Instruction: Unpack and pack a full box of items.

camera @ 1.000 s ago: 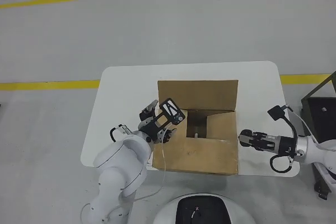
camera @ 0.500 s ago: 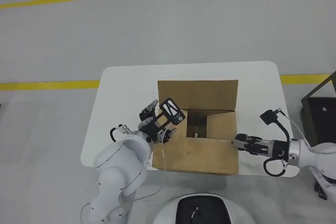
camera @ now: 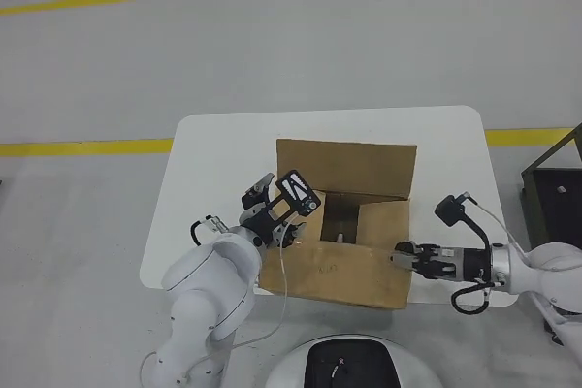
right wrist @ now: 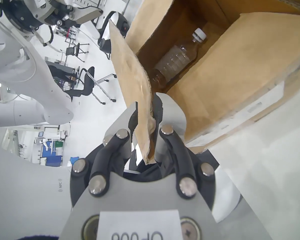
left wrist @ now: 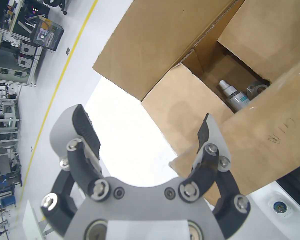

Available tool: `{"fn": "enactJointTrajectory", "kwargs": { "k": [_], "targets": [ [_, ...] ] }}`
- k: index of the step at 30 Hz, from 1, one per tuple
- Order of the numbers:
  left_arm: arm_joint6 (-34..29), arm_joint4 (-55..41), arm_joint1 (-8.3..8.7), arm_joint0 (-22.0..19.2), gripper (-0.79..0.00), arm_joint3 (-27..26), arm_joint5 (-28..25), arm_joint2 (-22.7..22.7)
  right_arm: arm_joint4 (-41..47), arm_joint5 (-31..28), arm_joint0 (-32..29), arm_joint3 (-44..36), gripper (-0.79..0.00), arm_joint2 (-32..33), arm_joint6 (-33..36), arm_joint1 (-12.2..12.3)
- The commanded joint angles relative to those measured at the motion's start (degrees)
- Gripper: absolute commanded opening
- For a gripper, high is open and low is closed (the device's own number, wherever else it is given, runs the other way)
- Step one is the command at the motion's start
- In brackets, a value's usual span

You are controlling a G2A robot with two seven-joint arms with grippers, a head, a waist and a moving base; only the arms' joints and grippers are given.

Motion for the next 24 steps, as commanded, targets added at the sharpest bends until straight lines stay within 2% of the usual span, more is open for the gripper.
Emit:
{"fn": "enactJointTrajectory", "kwargs": {
  "k": [1,4,8,17,24],
  "targets": [
    [0.00,0.00,0.00,0.00,0.000,0.00,0.00,0.00,-1.18,-1.53,0.47,-0.35,-0.785,-0.60,0.62,0.07],
    [0.00,0.00,0.00,0.00,0.000,0.00,0.00,0.00,-3.23,-4.28,1.15,-1.24,-0.785,-1.25,-0.62,0.09],
    [3.21,-0.17,0.10,0.28,0.000,0.20,2.17,-0.32,-7.55,-8.40,1.67,-3.12,-0.785,-1.08,-4.02,0.14],
    [2.43,-4.18,-0.31,-5.61,0.000,3.43,6.64,1.07,-20.47,-15.88,2.83,-6.47,-0.785,0.15,-12.60,0.28],
    [-1.13,-8.61,-0.70,-8.97,0.000,6.87,7.29,4.57,-26.75,-19.53,2.43,-7.68,-0.785,0.99,-15.10,0.61]
  ]
}}
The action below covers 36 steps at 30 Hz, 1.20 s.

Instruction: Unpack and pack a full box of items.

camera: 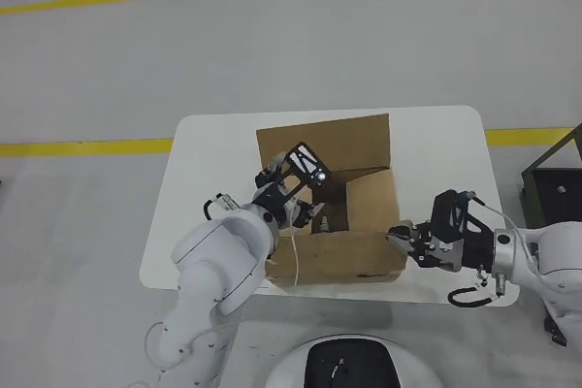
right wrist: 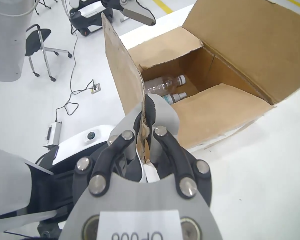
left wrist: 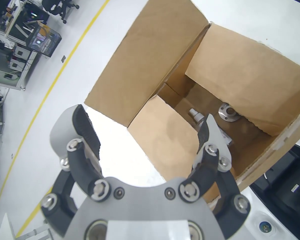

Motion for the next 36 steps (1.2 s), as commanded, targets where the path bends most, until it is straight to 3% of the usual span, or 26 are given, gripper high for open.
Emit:
{"fn": "enactJointTrajectory", "kwargs": {
  "k": [1,13,16,17,22,25,27,29,31,32,34,36],
  "targets": [
    [-1.26,-0.89,-0.09,-0.72,0.000,0.80,-0.14,1.40,-1.03,-0.61,-0.42,-0.41,-0.785,0.21,-0.05,0.13],
    [-4.42,-0.57,-0.11,-1.26,0.000,2.57,-2.16,7.30,-2.11,-0.59,-2.08,-1.77,-0.785,0.68,-1.50,0.63],
    [-4.02,-1.04,0.20,-1.28,0.000,2.41,-2.57,8.49,-1.18,0.71,-2.37,-1.39,-0.428,1.18,-2.60,0.69],
    [-3.98,-1.15,0.33,-1.35,0.000,1.92,-2.61,8.61,-0.49,1.68,-2.50,-1.24,-0.203,1.63,-3.70,0.66],
    [-3.87,-2.27,1.22,-0.88,0.000,-0.01,-2.72,9.40,4.11,5.91,-4.41,0.16,-0.111,4.86,-10.03,0.51],
    [-3.73,-3.03,1.96,-0.32,0.000,-1.35,-2.86,9.87,8.23,10.10,-6.28,1.90,-0.219,6.90,-13.10,0.35],
    [-3.79,-4.07,2.48,0.10,0.000,-2.41,-2.80,10.06,10.68,12.72,-7.12,2.69,-0.483,7.47,-13.09,0.30],
    [-3.88,-4.91,3.07,0.47,0.000,-3.67,-2.71,10.42,13.42,13.98,-7.49,3.00,-0.646,6.86,-10.99,0.30],
    [-4.05,-6.42,3.70,0.95,0.000,-5.15,-2.54,10.77,16.93,12.48,-7.28,3.83,-0.622,5.90,-10.28,0.23],
    [-4.20,-7.07,4.06,1.16,0.000,-5.91,-2.39,10.99,17.96,12.15,-7.26,4.56,-0.646,5.09,-8.84,0.23],
    [-4.62,-8.71,4.81,1.66,0.000,-7.52,-1.97,11.40,19.38,12.14,-6.76,5.77,-0.785,3.79,-6.76,0.23],
    [-5.15,-9.91,5.67,2.00,0.000,-8.80,-1.44,11.64,20.52,12.90,-6.34,6.89,-0.785,2.20,-4.08,0.23]
  ]
}}
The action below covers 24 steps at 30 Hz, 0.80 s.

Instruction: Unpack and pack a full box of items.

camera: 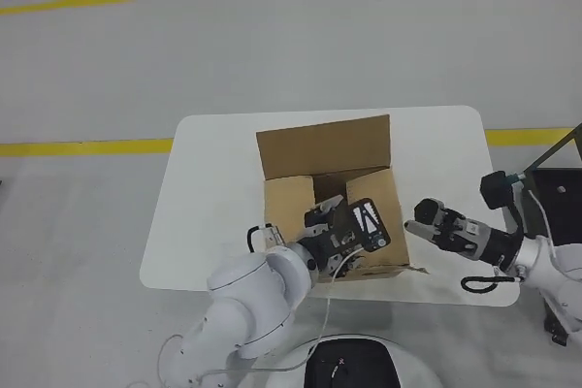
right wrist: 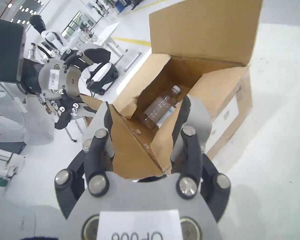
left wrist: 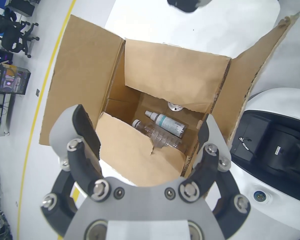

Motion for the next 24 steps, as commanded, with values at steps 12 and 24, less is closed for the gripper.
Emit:
{"fn": "enactJointTrajectory", "kwargs": {
  "k": [12,24],
  "targets": [
    [-3.40,-5.75,5.06,-0.47,0.000,-2.49,3.42,-5.63,8.44,-9.25,1.74,4.25,-0.785,-7.66,11.14,-0.05],
    [-3.25,-6.65,6.59,-0.48,0.000,-1.38,3.28,-6.56,5.55,-9.85,3.96,5.82,-0.785,-12.21,18.49,0.31]
  ]
}}
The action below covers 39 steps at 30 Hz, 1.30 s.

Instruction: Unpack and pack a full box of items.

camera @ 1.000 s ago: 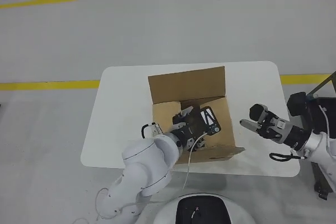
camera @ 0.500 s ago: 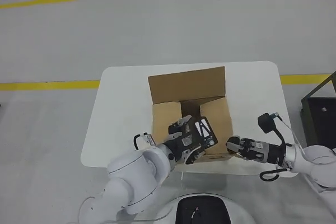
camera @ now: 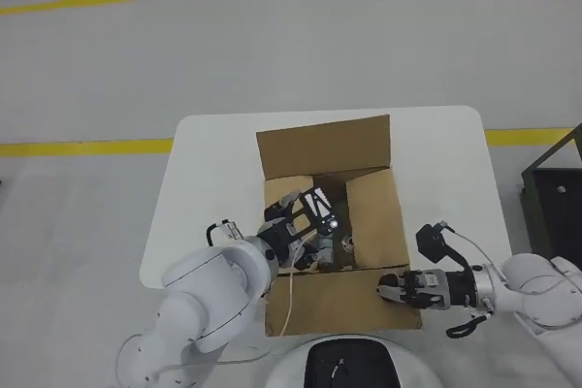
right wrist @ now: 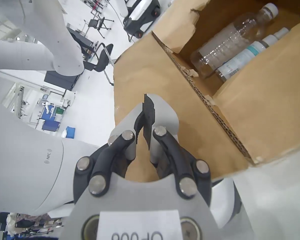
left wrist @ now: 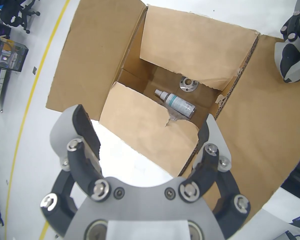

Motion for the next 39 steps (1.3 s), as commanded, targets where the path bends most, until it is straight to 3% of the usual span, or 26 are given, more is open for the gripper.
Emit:
{"fn": "enactJointTrajectory", "kwargs": {
  "k": [1,3,10,15,18,22,33,39],
  "targets": [
    [-0.04,-0.26,0.10,0.18,0.000,0.17,0.04,0.18,-1.43,0.73,0.32,0.16,-0.785,-0.58,0.43,0.03],
    [0.07,-0.09,0.19,0.13,0.000,0.25,-0.07,0.35,-3.04,1.42,0.71,0.13,-0.785,-0.74,-0.02,0.06],
    [0.21,0.19,0.31,0.04,0.000,0.38,-0.13,0.69,-8.91,2.22,-2.41,-0.61,-0.785,6.44,-17.84,-0.02],
    [0.21,0.19,0.31,0.04,0.000,0.38,-0.13,0.69,-16.40,12.04,-7.80,-0.24,-0.785,13.04,-26.78,0.15],
    [0.21,0.19,0.31,0.04,0.000,0.38,-0.13,0.69,-19.88,15.60,-10.41,-0.91,-0.785,13.24,-28.27,0.07],
    [0.21,0.19,0.31,0.04,0.000,0.38,-0.13,0.69,-20.39,15.55,-11.32,-0.45,-0.785,10.11,-28.48,-0.31],
    [0.21,0.19,0.31,0.04,0.000,0.38,-0.13,0.69,-19.92,12.52,-7.20,2.07,-0.785,0.01,-28.04,-1.72],
    [1.72,0.67,0.32,0.53,0.000,0.68,0.36,0.66,-20.06,13.25,-6.02,1.97,-0.785,-0.22,-28.76,-1.95]
  ]
}}
